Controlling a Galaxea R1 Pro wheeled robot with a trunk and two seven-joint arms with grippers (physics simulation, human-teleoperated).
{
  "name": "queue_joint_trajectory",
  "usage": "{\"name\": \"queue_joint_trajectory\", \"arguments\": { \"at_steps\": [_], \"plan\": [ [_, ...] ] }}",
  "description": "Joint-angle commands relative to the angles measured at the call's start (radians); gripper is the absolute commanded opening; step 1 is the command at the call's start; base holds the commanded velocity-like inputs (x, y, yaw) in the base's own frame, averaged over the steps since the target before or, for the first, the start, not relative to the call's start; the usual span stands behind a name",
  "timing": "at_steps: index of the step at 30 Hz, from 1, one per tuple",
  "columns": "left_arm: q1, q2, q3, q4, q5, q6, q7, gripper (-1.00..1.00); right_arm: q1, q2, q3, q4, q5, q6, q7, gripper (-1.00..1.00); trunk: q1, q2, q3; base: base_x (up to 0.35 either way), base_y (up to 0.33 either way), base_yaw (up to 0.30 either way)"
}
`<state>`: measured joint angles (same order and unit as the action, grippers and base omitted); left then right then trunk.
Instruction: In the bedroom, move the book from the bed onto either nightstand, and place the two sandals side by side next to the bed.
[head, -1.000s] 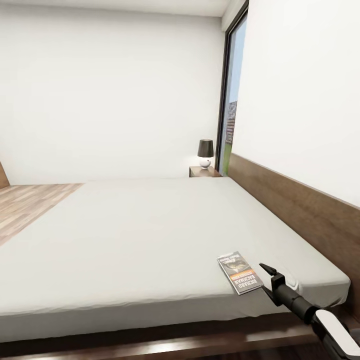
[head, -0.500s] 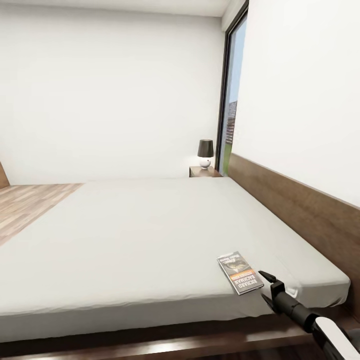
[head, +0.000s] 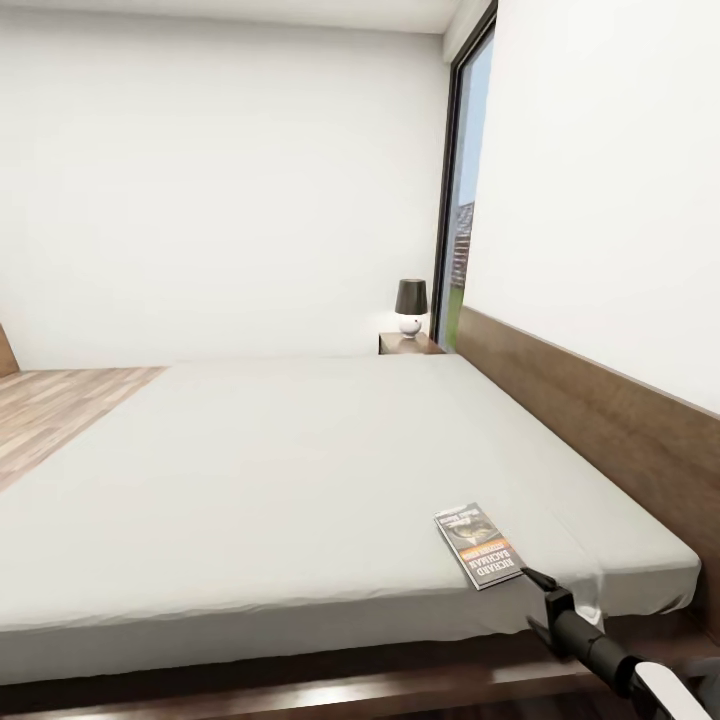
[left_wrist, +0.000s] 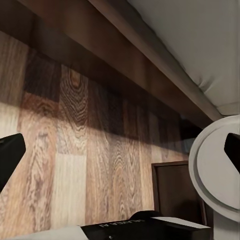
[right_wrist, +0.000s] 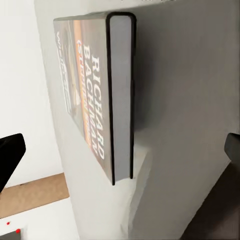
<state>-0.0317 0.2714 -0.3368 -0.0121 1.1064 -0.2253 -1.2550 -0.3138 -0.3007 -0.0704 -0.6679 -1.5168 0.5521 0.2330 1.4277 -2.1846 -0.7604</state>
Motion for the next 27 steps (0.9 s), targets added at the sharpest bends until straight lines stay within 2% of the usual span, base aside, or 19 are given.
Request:
{"name": "queue_joint_trajectory", "arguments": {
  "at_steps": [1, 12, 27],
  "plan": [
    [0.0, 0.0, -0.008, 0.0, 0.007, -0.006, -0.001, 1.0, -0.001, 0.0, -0.003, 0.009, -0.003, 0.006, 0.007, 1.0, 0.0, 0.0, -0.001, 0.0, 0.0, 0.0],
    [0.0, -0.003, -0.008, 0.0, 0.007, -0.006, -0.001, 1.0, -0.001, 0.0, -0.002, 0.041, -0.005, 0.006, 0.106, 1.0, 0.0, 0.0, -0.001, 0.0, 0.0, 0.0],
    [0.0, -0.01, -0.008, 0.0, 0.007, -0.003, 0.0, 1.0, -0.001, -0.004, -0.002, 0.032, -0.004, 0.006, 0.187, 1.0, 0.0, 0.0, -0.001, 0.0, 0.0, 0.0]
  ]
}}
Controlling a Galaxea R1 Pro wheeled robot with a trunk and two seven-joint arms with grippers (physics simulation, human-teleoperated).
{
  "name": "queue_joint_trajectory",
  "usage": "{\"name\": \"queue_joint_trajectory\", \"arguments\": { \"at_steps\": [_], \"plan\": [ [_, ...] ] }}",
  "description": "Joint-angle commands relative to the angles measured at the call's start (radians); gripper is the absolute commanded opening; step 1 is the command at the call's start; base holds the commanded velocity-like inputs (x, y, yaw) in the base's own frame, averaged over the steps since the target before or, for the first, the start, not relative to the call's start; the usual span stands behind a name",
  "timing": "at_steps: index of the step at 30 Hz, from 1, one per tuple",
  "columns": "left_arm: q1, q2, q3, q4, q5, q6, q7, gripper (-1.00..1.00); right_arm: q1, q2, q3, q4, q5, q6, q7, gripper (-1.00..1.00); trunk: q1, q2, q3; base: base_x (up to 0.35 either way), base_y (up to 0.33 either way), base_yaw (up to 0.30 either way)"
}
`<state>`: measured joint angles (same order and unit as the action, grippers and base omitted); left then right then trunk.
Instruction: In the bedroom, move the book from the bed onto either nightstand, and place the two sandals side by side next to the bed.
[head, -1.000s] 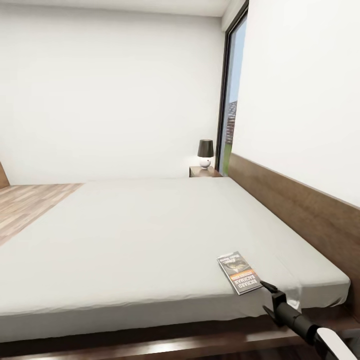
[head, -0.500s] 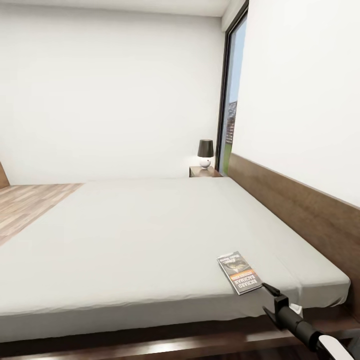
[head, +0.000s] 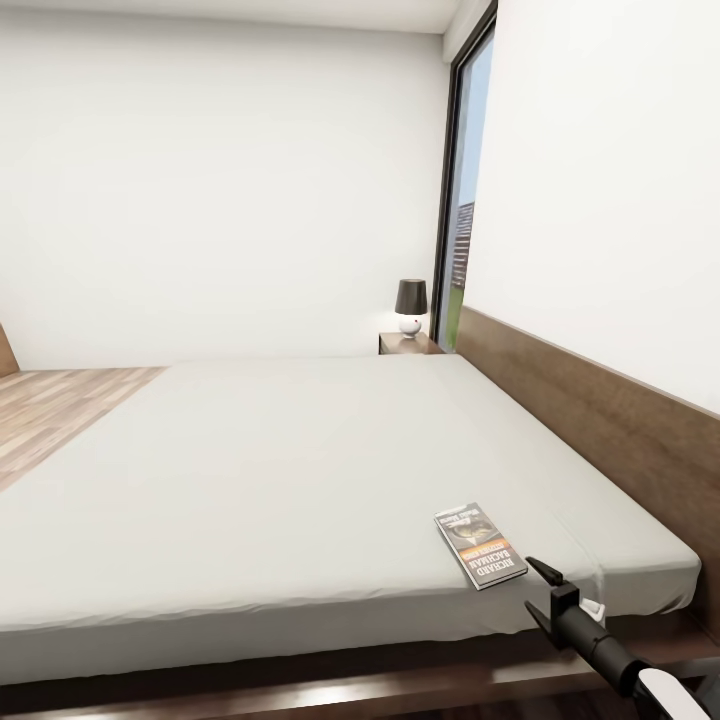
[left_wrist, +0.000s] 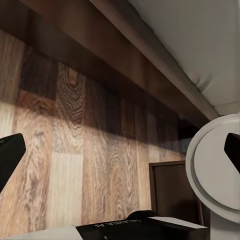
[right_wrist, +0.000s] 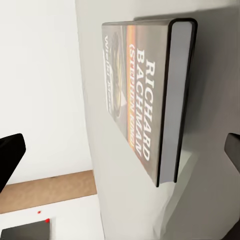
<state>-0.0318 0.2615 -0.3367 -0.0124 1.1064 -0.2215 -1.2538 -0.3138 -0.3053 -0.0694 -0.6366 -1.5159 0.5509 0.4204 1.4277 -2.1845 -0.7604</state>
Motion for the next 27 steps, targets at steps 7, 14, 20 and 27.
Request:
{"name": "queue_joint_trajectory", "arguments": {
  "at_steps": [7, 14, 20, 27],
  "plan": [
    [0.0, -0.007, -0.008, 0.0, 0.007, -0.006, 0.0, 1.0, -0.001, 0.0, -0.003, 0.001, -0.005, 0.007, 0.006, 1.0, 0.0, 0.0, -0.001, 0.0, 0.0, 0.0],
    [0.0, -0.015, -0.008, 0.001, 0.007, -0.006, 0.0, 1.0, -0.001, 0.0, -0.004, 0.001, 0.0, 0.007, 0.006, 1.0, 0.0, 0.0, -0.001, 0.0, 0.0, 0.0],
    [0.0, -0.018, -0.008, 0.0, 0.008, -0.006, 0.001, 1.0, -0.001, 0.0, -0.004, 0.005, 0.0, 0.007, 0.004, 1.0, 0.0, 0.0, -0.001, 0.0, 0.0, 0.0],
    [0.0, -0.018, -0.007, 0.0, 0.009, -0.005, 0.0, 1.0, -0.001, 0.001, -0.007, 0.007, -0.004, 0.007, 0.007, 1.0, 0.0, 0.0, -0.001, 0.0, 0.0, 0.0]
  ]
}}
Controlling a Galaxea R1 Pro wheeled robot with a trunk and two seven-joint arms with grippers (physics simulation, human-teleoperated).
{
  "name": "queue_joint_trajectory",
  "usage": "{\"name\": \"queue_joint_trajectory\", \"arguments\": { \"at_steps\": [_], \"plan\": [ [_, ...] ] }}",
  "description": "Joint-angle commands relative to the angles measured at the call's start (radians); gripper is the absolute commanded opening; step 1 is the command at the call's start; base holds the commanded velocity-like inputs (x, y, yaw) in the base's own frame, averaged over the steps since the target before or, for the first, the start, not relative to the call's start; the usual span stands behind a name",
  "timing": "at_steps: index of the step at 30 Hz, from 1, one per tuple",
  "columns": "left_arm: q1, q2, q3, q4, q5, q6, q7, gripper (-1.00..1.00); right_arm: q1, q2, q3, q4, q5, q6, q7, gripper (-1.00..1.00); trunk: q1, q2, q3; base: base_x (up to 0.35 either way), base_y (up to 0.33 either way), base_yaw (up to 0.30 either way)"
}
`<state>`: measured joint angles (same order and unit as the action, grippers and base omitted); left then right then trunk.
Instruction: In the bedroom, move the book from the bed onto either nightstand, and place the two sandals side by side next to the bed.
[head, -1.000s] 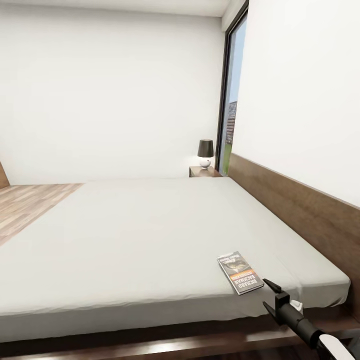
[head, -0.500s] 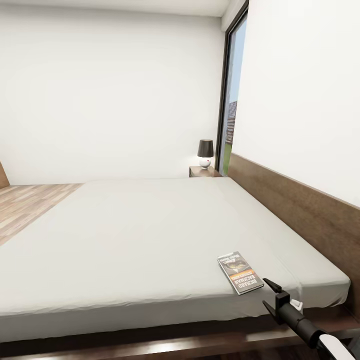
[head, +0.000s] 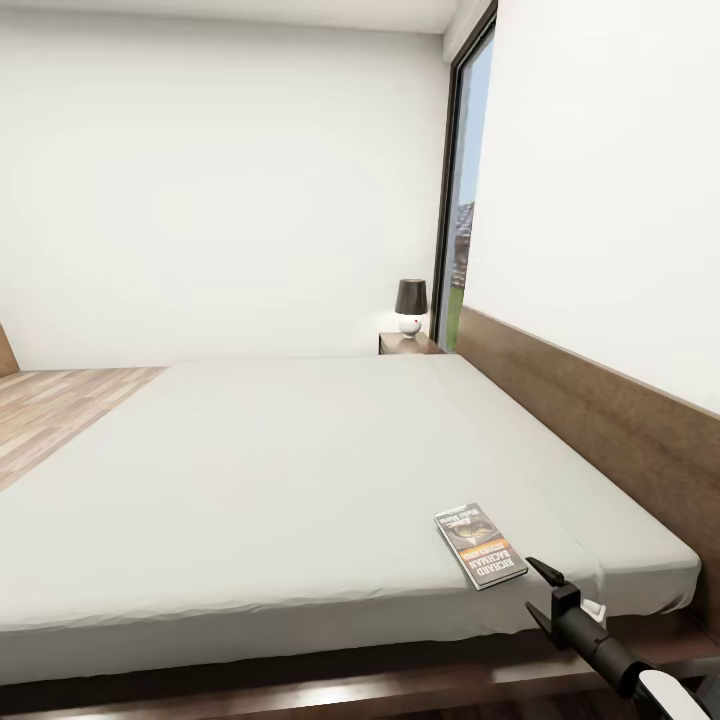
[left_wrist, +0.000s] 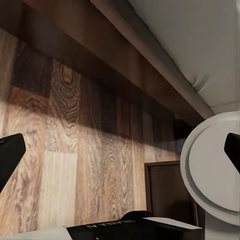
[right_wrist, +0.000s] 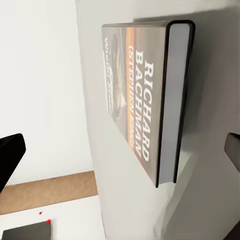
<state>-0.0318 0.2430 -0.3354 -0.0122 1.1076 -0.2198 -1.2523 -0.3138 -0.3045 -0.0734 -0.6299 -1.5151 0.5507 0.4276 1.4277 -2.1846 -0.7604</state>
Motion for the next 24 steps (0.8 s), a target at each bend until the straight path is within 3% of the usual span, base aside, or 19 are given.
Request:
{"name": "queue_joint_trajectory", "arguments": {
  "at_steps": [1, 24],
  "plan": [
    [0.0, 0.001, -0.008, 0.0, 0.007, -0.006, -0.002, 1.0, -0.001, 0.0, -0.003, 0.001, -0.006, 0.008, 0.0, 1.0, 0.0, 0.0, -0.001, 0.0, 0.0, 0.0],
    [0.0, 0.001, -0.008, 0.0, 0.008, -0.004, -0.003, 1.0, -0.001, 0.036, -0.011, 0.008, -0.015, -0.002, -0.001, 1.0, 0.0, 0.0, -0.001, 0.0, 0.0, 0.0]
  ]
}}
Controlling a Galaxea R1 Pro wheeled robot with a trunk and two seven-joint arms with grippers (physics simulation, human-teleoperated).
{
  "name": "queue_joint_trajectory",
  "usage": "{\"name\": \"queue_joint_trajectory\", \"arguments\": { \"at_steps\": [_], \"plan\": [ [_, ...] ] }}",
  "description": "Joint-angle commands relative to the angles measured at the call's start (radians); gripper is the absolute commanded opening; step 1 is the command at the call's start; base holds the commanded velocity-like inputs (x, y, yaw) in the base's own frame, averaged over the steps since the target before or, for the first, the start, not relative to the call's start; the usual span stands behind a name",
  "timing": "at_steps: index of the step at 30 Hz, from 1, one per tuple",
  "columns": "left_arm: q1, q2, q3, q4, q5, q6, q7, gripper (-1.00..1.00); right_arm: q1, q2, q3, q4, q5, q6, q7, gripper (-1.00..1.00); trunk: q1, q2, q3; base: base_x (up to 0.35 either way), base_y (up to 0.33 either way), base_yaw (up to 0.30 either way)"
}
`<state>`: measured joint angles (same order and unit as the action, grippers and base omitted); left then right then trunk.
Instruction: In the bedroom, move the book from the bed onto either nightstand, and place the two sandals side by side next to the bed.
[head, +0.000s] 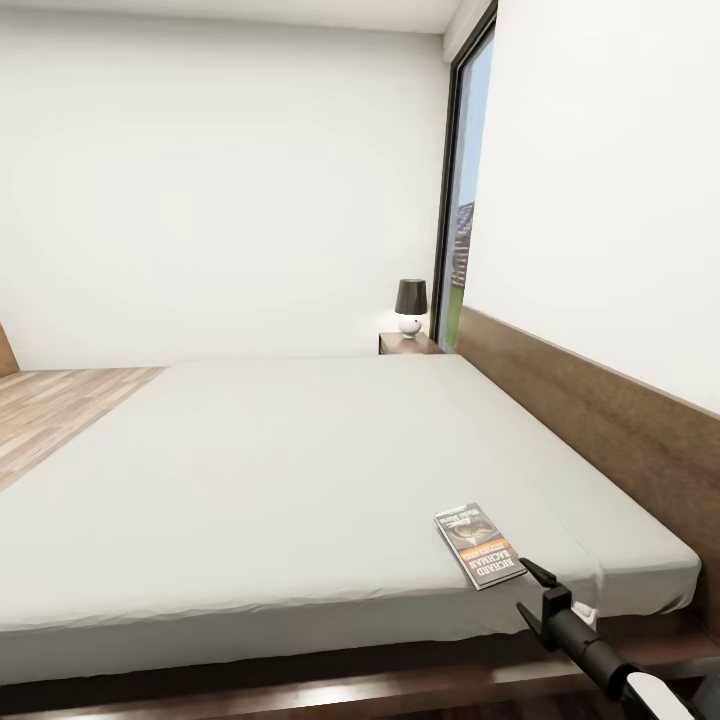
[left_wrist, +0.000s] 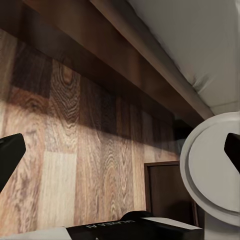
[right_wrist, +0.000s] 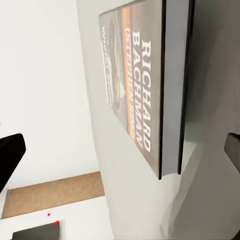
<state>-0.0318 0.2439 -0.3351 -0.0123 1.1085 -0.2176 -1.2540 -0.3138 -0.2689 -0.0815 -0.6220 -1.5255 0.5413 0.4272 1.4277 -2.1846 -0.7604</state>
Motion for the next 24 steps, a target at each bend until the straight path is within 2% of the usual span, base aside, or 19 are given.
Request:
{"name": "queue_joint_trajectory", "arguments": {
  "at_steps": [1, 5, 14, 24],
  "plan": [
    [0.0, 0.0, -0.008, 0.0, 0.007, -0.006, -0.002, 1.0, -0.001, 0.005, -0.003, 0.001, -0.005, 0.008, 0.0, 1.0, 0.0, 0.0, -0.001, 0.0, 0.0, 0.0],
    [0.0, 0.0, -0.007, 0.0, 0.008, -0.006, -0.004, 1.0, -0.001, 0.019, -0.001, 0.001, -0.005, 0.009, 0.0, 1.0, 0.0, 0.0, -0.001, 0.0, 0.0, 0.0],
    [0.0, 0.001, -0.007, 0.0, 0.008, -0.006, -0.006, 1.0, -0.001, 0.028, 0.001, 0.0, -0.005, 0.012, 0.001, 1.0, 0.034, -0.063, -0.029, 0.0, 0.0, 0.0],
    [0.0, 0.005, -0.007, 0.0, 0.008, -0.006, -0.009, 1.0, -0.001, 0.029, 0.002, -0.001, -0.006, 0.014, 0.001, 1.0, 0.034, -0.063, -0.029, 0.0, 0.0, 0.0]
  ]
}}
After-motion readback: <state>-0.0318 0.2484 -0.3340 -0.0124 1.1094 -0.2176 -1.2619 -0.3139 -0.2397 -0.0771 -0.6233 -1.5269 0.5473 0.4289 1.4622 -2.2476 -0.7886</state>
